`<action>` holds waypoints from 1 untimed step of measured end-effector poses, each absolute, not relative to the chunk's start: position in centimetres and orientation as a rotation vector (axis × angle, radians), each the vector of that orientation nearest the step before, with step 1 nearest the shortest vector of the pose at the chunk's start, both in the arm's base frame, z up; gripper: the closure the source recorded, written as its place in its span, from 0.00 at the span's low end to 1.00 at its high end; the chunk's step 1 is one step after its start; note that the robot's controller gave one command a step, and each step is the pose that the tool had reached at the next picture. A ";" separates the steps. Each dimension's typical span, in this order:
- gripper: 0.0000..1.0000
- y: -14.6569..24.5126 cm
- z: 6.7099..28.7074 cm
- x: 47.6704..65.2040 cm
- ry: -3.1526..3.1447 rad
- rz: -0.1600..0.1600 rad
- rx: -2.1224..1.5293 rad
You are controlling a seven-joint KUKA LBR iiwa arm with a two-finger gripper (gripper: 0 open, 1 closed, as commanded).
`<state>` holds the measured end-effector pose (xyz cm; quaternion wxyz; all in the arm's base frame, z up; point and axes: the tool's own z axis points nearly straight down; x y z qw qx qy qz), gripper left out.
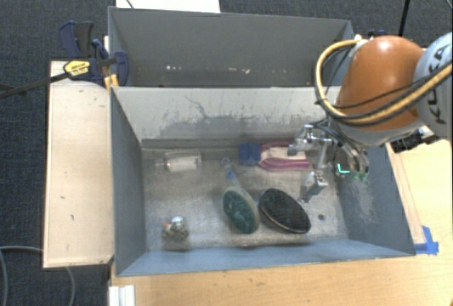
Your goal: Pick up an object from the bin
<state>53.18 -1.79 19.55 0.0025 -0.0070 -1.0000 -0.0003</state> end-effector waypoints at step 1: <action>0.00 0.5 12.6 49.1 -3.131 -0.002 -0.149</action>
Offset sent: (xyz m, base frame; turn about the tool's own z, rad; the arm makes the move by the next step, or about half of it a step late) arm -0.0385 0.0217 -0.0662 0.0819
